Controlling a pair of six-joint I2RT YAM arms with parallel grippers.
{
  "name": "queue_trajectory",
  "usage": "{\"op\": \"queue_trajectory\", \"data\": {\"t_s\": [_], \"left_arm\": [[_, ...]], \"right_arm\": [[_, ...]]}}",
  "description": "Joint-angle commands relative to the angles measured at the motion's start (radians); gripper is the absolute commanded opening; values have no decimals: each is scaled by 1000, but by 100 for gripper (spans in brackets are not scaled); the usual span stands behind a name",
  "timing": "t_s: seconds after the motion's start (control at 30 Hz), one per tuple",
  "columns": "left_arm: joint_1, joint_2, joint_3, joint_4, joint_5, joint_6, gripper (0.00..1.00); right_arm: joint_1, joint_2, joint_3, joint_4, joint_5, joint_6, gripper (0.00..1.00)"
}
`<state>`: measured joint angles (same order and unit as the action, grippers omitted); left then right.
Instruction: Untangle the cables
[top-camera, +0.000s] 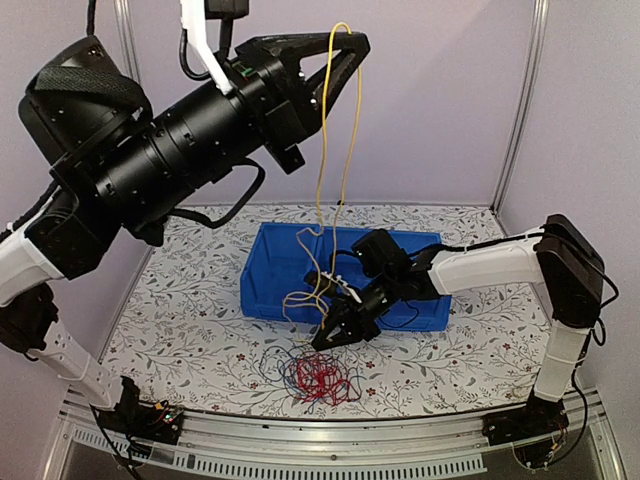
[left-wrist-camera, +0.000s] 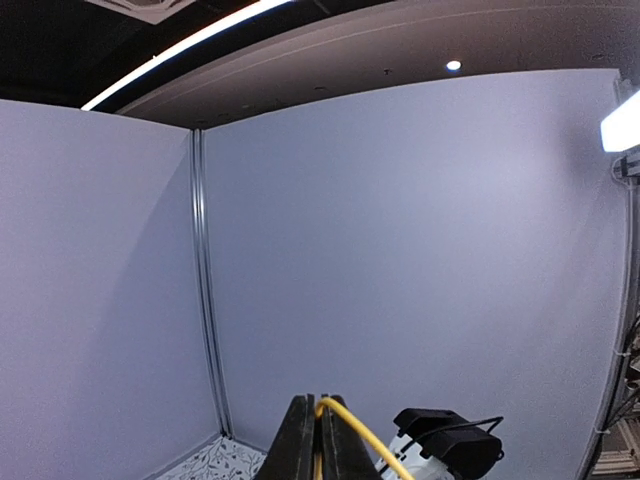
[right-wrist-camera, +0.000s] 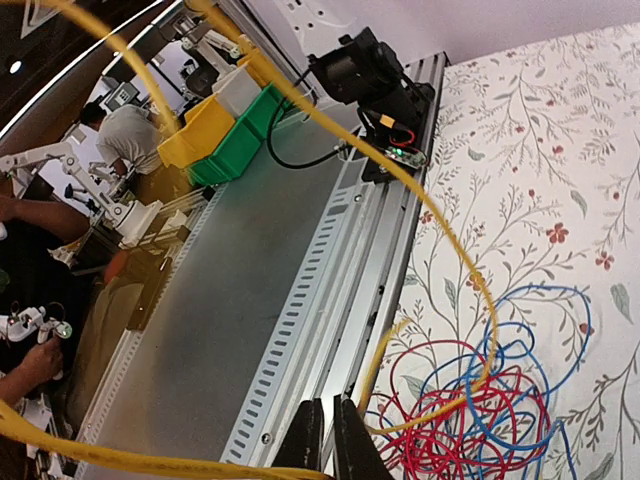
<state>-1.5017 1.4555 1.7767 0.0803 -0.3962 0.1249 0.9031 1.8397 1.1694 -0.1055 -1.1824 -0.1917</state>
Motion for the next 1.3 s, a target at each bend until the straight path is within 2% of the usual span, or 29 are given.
{"op": "queue_trajectory", "data": {"t_s": [0.0,0.17,0.3,0.37,0.4,0.47,0.57,0.67,0.73,0.97,1.07,1.2,1.27], "left_arm": [[-104,40,165,-6,-90,156,0],[-204,112,329,32,-198,374,0],[-295,179,410,162,-310,634,0],[-329,215,451,246,-356,792,0],[-339,234,478,278,-376,856,0],[-346,271,529,323,-409,954,0],[-336,299,564,367,-446,1043,0],[-345,312,585,492,-464,1163,0],[-355,333,696,460,-445,1159,0],[-239,208,692,375,-415,1024,0],[-189,165,700,420,-421,1105,0],[-116,74,636,539,-439,1234,0],[-83,33,619,564,-438,1262,0]], "right_arm": [[0,86,5,24,4,23,4],[0,173,27,-29,60,20,3],[1,237,29,-47,125,8,2],[0,268,47,-86,150,7,7],[0,283,57,-105,159,-3,12],[-1,307,68,-125,171,-15,15],[-1,321,66,-126,176,-20,17],[-3,323,68,-131,209,-25,17],[-8,329,68,-133,211,-28,18],[-34,349,72,-156,255,-39,21],[-55,346,53,-178,273,-55,25],[-74,311,19,-174,298,-76,25],[-76,294,15,-187,309,-86,28]]}}
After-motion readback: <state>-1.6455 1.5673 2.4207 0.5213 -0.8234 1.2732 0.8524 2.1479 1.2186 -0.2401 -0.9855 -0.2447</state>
